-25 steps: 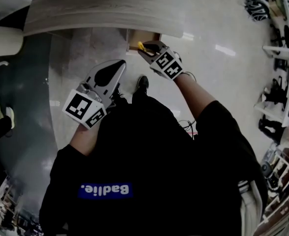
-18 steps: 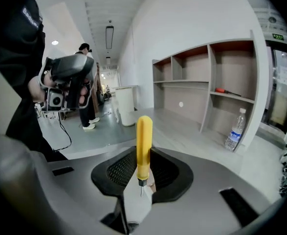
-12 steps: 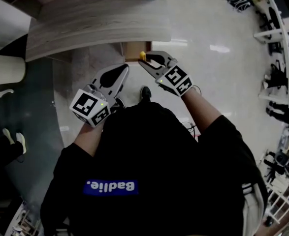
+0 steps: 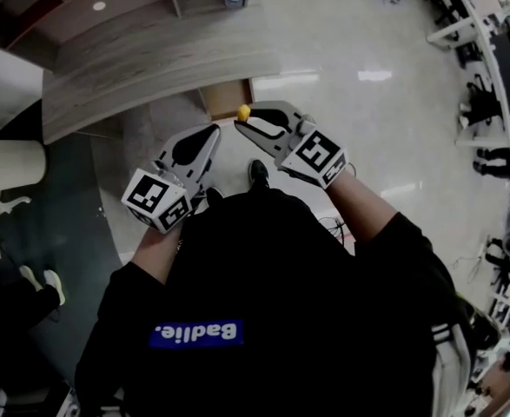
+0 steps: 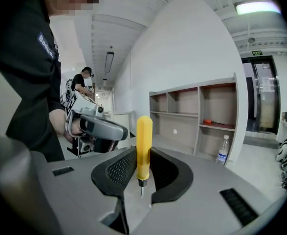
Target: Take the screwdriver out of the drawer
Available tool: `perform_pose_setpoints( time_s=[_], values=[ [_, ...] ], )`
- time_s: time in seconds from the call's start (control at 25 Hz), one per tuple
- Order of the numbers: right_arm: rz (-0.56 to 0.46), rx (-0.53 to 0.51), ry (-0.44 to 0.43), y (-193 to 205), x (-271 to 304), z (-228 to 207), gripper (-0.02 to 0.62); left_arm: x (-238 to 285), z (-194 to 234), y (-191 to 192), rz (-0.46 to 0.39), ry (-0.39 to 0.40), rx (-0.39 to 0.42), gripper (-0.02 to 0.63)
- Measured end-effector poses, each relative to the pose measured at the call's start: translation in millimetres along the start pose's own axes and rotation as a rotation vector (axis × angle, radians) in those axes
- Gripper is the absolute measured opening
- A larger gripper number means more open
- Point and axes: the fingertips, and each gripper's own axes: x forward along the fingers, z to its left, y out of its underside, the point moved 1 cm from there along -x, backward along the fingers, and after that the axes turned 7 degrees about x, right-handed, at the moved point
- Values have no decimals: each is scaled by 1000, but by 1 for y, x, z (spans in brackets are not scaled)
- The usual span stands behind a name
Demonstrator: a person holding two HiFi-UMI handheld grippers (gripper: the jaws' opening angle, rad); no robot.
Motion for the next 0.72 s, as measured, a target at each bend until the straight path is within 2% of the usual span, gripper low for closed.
perform_pose_setpoints(
  time_s=[0.44,0.72],
  values=[
    [-87,40,29,-13,-16,25,104,-15,-11,-5,13,43,21,2],
    [-86,30,28,-14,-20,36,103,-21,-19,-5,21,45,23,2]
  ],
)
